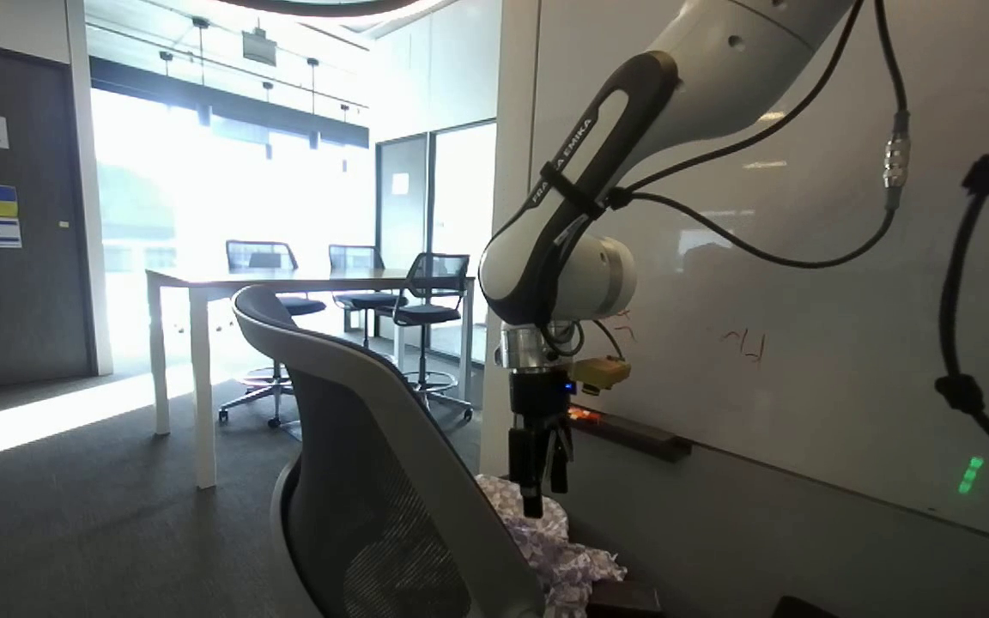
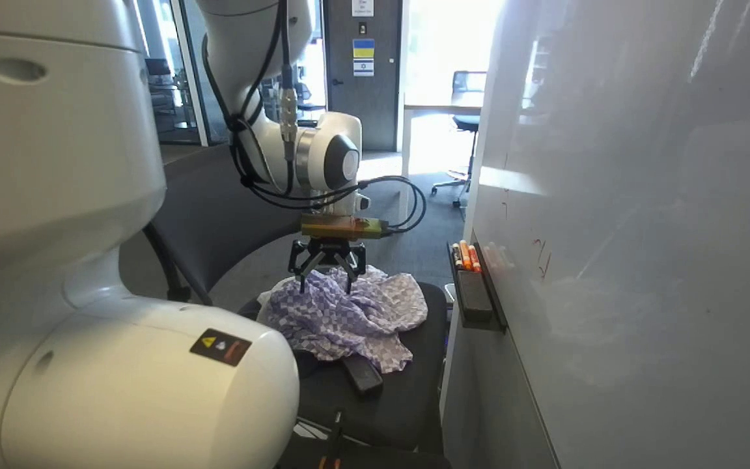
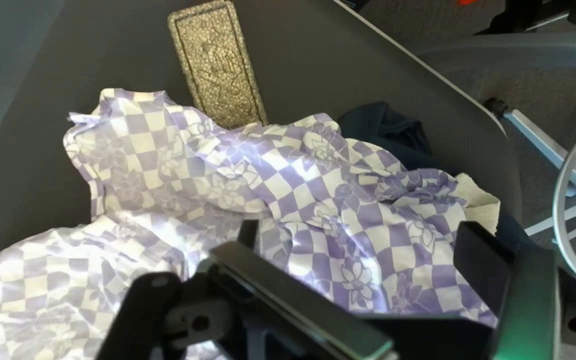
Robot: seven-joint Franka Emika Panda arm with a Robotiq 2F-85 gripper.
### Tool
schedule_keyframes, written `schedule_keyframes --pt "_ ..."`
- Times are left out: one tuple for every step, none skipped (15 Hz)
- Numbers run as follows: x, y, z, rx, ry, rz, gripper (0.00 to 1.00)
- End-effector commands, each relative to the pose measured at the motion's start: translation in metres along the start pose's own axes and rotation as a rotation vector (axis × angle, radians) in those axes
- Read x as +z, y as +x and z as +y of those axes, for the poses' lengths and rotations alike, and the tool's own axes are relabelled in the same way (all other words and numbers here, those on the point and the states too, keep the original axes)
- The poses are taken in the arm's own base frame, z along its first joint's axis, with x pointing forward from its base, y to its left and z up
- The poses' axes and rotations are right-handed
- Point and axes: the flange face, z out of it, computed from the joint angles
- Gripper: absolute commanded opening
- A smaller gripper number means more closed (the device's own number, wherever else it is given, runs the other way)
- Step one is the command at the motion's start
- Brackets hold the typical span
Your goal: Put the clothing over the backrest of the chair
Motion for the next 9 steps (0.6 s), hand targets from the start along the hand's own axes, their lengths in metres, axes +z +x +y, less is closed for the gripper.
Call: schedule_keyframes --pt "0.025 0.012 0.012 -0.088 0.072 0.003 1.00" --pt "0.031 0.016 0.015 -0.105 0.077 0.004 1.00" --pt "0.037 0.020 0.018 -0.119 0.088 0.001 1.00" --pt "0.043 0.025 0.021 -0.131 0.101 0.001 1.00" --pt "0.047 0.029 0.023 -0.147 0.112 0.004 1.00" --pt "0.052 0.033 0.024 -0.159 0.110 0.005 1.00" --pt "0.056 0.037 0.026 -0.168 0.112 0.004 1.00" --pt "0.062 0.041 0.028 -0.175 0.113 0.001 1.00" --pt "0.069 0.045 0.029 -0.183 0.121 -0.004 1.00"
